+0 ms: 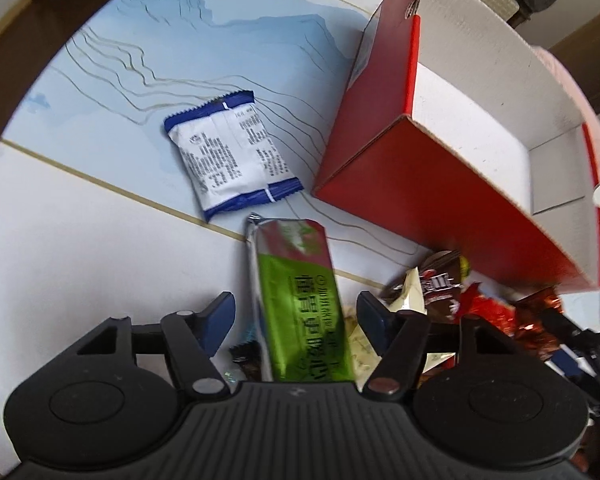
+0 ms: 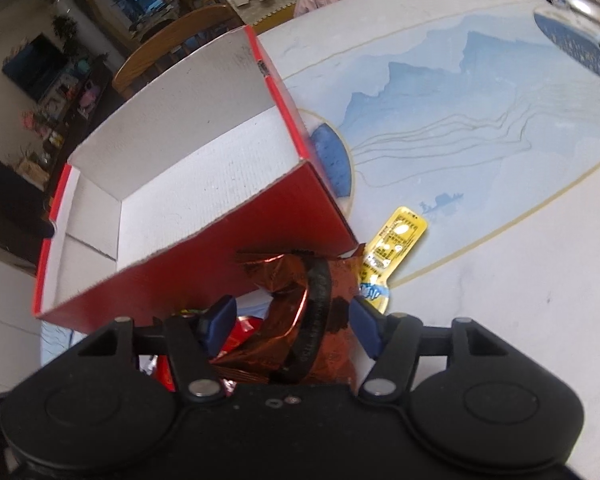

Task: Organize snacks
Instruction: 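Lower left tool and grasp the green snack bar while right tool grasps the copper-brown candy, then lift and carry the green bar with left tool while right tool carries the brown candy into the red box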

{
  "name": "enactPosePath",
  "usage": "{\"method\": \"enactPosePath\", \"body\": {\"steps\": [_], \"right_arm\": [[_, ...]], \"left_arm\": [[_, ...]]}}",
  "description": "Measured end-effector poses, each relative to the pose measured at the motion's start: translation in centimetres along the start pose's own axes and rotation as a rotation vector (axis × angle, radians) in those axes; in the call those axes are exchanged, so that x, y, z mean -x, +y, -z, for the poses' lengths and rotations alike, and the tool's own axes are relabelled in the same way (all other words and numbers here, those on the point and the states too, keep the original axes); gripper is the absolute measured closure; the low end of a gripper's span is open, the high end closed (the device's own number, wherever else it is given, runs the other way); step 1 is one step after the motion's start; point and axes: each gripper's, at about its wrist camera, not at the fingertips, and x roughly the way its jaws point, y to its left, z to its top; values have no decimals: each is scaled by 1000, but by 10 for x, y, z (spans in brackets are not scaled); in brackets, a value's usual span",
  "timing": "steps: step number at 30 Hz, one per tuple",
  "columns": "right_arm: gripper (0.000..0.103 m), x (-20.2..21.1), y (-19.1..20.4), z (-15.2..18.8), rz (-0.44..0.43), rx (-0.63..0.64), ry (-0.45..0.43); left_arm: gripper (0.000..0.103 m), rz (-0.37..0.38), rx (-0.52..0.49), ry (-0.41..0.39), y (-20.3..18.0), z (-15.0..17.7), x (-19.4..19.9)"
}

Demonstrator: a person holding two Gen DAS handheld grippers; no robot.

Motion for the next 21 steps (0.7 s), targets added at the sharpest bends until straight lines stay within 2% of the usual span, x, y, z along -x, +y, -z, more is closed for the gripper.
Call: {"method": "enactPosePath", "body": {"steps": [6, 15, 21], "right_arm": [[43, -2, 1, 1, -1, 4, -4], [67, 1, -3, 5, 3, -2, -24], [74, 7, 0, 8, 1, 21, -55]], "left_arm": [[40, 10, 32, 10, 2, -2, -4], [60, 31, 72, 31, 14, 1, -11], [62, 29, 65, 12, 17, 4, -8]]}}
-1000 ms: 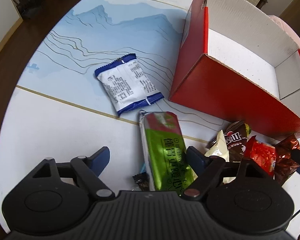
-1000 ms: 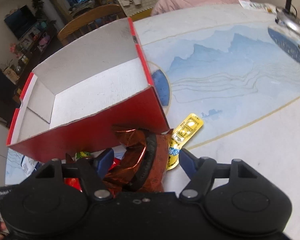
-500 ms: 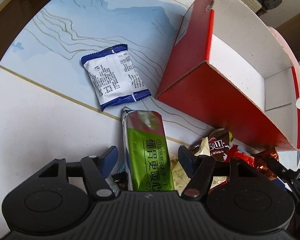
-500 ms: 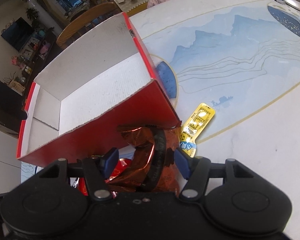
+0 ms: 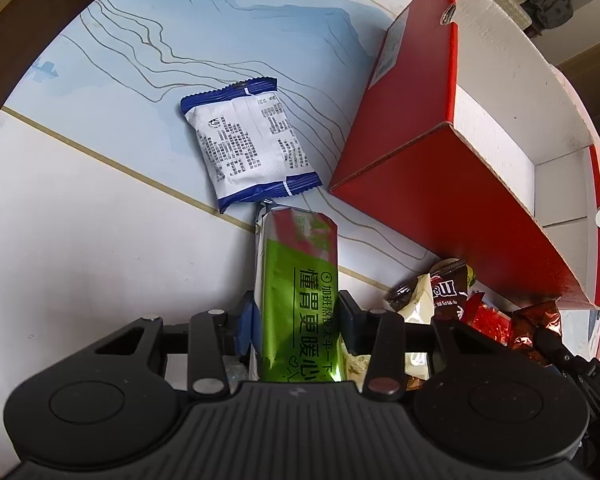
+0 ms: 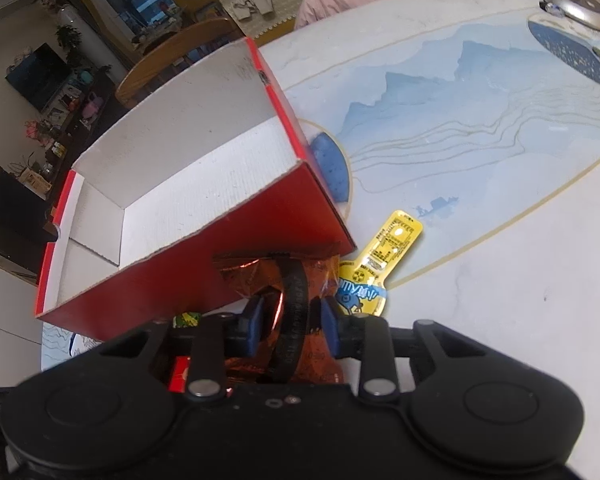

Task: Organize snacks
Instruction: 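Lift and carry the green bar with left tool while right tool carries the brown candy into the red box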

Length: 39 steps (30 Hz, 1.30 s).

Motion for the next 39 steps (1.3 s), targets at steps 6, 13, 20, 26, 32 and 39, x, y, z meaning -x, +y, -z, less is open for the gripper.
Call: {"method": "enactPosePath", "body": {"steps": [6, 13, 20, 26, 32, 39], "right_arm": [[78, 12, 3, 5, 2, 16, -26], [84, 36, 8, 12, 20, 31, -69], [91, 53, 17, 21, 22, 42, -89], [103, 60, 22, 29, 17, 33, -107], [75, 64, 17, 32, 51, 45, -107], [23, 61, -5, 37, 129, 3, -110]], "left_arm": [[62, 8, -18, -21, 5, 4, 9], [62, 19, -96, -73, 4, 15, 33], [62, 29, -146, -94, 4, 19, 52], [62, 53, -177, -108, 6, 24, 67], [62, 63, -207, -110, 8, 27, 75], [62, 64, -233, -116, 6, 32, 78]]}}
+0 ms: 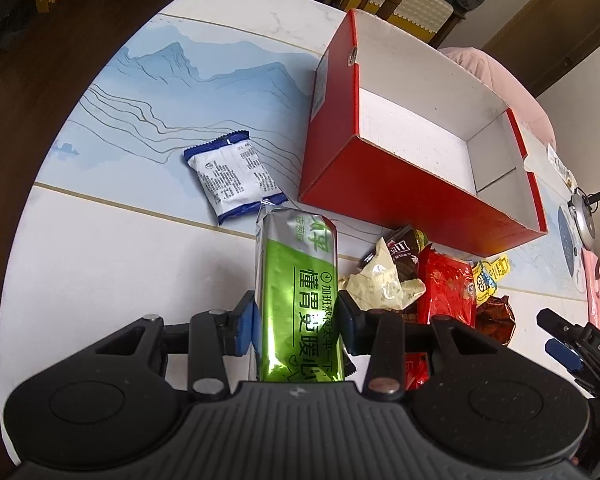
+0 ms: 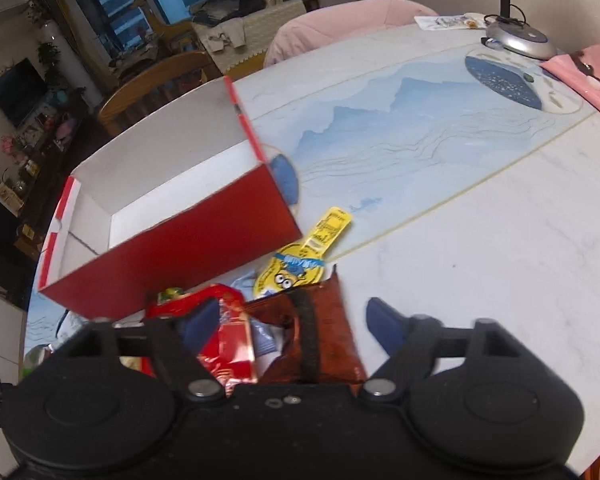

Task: Organize snacks
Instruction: 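Lift and carry the green bar with left tool while right tool carries the brown candy into the red box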

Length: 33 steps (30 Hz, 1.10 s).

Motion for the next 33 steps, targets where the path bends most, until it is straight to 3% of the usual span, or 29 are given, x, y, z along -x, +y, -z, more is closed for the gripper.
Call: {"method": "enactPosePath", "body": {"steps": [8, 15, 23, 25, 33], "right_arm": [[22, -41, -1, 2, 11, 148, 108], [27, -67, -7, 2, -26, 161, 191], [44, -76, -14, 3, -46, 179, 219], [53, -76, -15, 3, -60, 181, 220], [61, -65, -12, 3, -67, 212, 184]], "left_arm": [[62, -28, 9, -12, -9, 4, -1], [62, -53, 16, -12, -17, 5, -4], [62, -71, 21, -20, -24, 5, -6], [62, -72, 22, -19, -25, 5, -7], [62, -74, 16, -26, -30, 5, -5]]}}
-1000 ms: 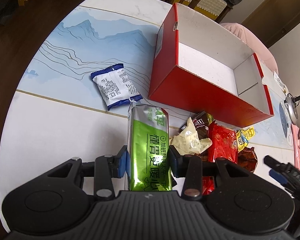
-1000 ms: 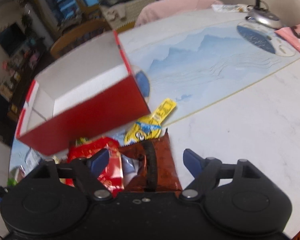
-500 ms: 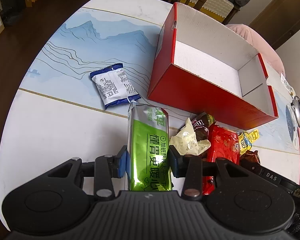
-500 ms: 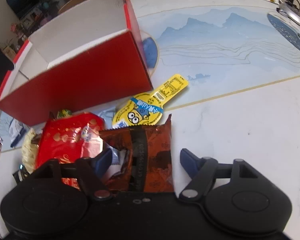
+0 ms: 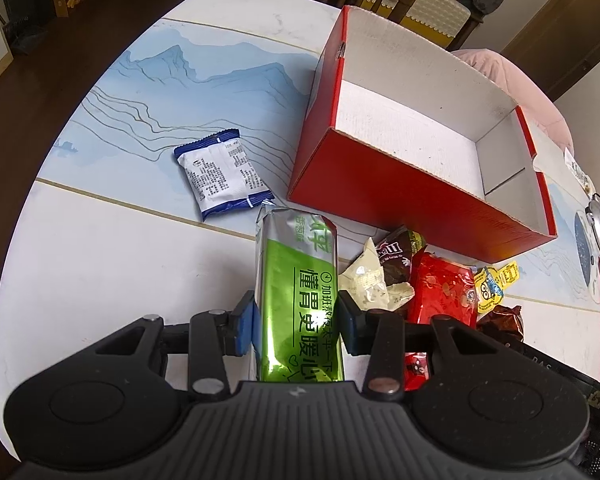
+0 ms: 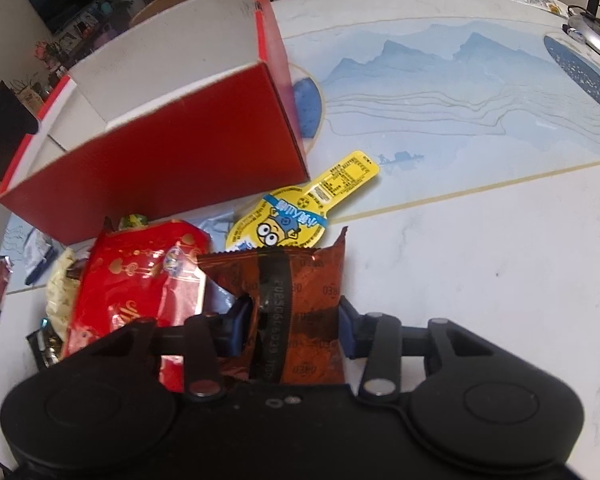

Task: Organize snacks
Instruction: 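Lift and carry the green bar with left tool while right tool carries the brown candy into the red box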

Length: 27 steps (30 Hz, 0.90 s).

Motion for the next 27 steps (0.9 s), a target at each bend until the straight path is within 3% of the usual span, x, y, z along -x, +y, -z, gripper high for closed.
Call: {"method": "enactPosePath", "body": {"steps": [6, 15, 21, 27], "right_arm": [[61, 31, 13, -13, -10, 39, -41], [61, 73, 43, -63, -62, 92, -122], [61, 78, 63, -104, -78, 127, -163], [61, 55, 85, -143, -36, 180, -175]], "left_arm": [[62, 11, -19, -17, -7, -7, 13], [62, 52, -72, -68, -32, -43, 46], [62, 49, -123, -102, -57, -77, 56], [62, 1, -151, -90, -77, -114, 37]]}}
